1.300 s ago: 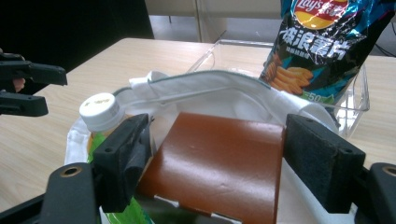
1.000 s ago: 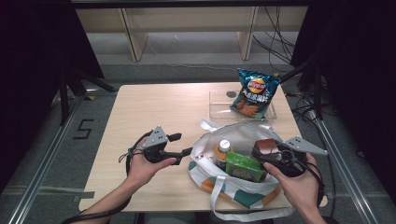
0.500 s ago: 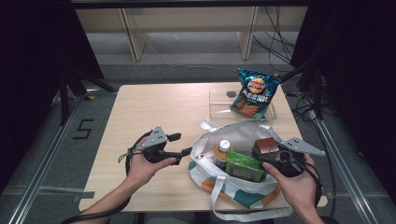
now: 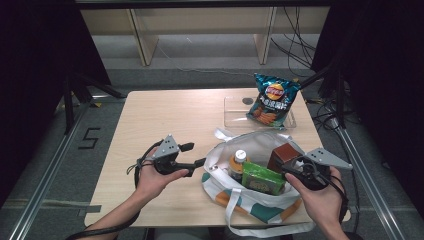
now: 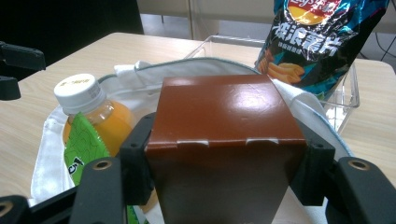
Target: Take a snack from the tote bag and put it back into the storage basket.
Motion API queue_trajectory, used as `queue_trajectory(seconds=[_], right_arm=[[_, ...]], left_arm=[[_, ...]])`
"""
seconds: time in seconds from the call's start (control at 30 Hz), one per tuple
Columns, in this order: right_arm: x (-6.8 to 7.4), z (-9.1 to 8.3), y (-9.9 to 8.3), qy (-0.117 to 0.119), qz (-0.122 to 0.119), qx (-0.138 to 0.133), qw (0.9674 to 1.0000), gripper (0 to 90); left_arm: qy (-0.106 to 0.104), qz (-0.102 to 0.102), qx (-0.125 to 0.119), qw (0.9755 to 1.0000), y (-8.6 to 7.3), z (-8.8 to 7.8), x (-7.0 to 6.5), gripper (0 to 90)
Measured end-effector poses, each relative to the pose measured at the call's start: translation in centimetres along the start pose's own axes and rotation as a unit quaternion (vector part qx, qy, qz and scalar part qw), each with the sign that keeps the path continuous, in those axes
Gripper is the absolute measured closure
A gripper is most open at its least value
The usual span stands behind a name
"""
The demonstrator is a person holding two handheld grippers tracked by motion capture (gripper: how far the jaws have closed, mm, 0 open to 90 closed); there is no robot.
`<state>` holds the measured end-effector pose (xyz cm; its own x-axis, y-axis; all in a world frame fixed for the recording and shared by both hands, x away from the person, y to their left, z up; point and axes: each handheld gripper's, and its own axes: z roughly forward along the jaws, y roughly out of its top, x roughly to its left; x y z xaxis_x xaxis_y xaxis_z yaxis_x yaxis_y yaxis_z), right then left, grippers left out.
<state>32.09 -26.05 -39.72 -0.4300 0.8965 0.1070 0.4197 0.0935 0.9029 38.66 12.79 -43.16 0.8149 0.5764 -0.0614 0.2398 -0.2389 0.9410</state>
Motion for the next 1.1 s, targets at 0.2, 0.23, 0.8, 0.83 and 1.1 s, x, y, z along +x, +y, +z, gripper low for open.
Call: queue_trajectory(seconds=[0.2, 0.23, 0.8, 0.83, 1.1], right_arm=[[-0.2, -0.2, 0.2, 0.002, 0.003, -0.01, 0.9999, 38.9], [-0.2, -0.3, 0.3, 0.0, 0.001, -0.007, 1.0, 38.9], [-0.7, -1.0, 1.8, -0.004, -0.014, -0.04, 0.9991, 39.0], [-0.7, -1.2, 1.9, -0.005, -0.006, -0.035, 0.9994, 39.0], [-1.1, -1.5, 2.8, -0.004, -0.01, -0.053, 0.9985, 39.1]], left_arm=[[0.0, 0.0, 0.0, 1.0, 0.0, 0.0, 0.0, 30.0], [0.0, 0.0, 0.0, 1.0, 0.0, 0.0, 0.0, 30.0], [0.004, 0.0, 0.001, 1.0, 0.0, -0.1, 0.0, 30.0], [0.004, -0.001, 0.0, 1.0, 0.0, -0.1, 0.0, 30.0], [0.004, -0.001, 0.0, 1.0, 0.0, -0.2, 0.0, 30.0]])
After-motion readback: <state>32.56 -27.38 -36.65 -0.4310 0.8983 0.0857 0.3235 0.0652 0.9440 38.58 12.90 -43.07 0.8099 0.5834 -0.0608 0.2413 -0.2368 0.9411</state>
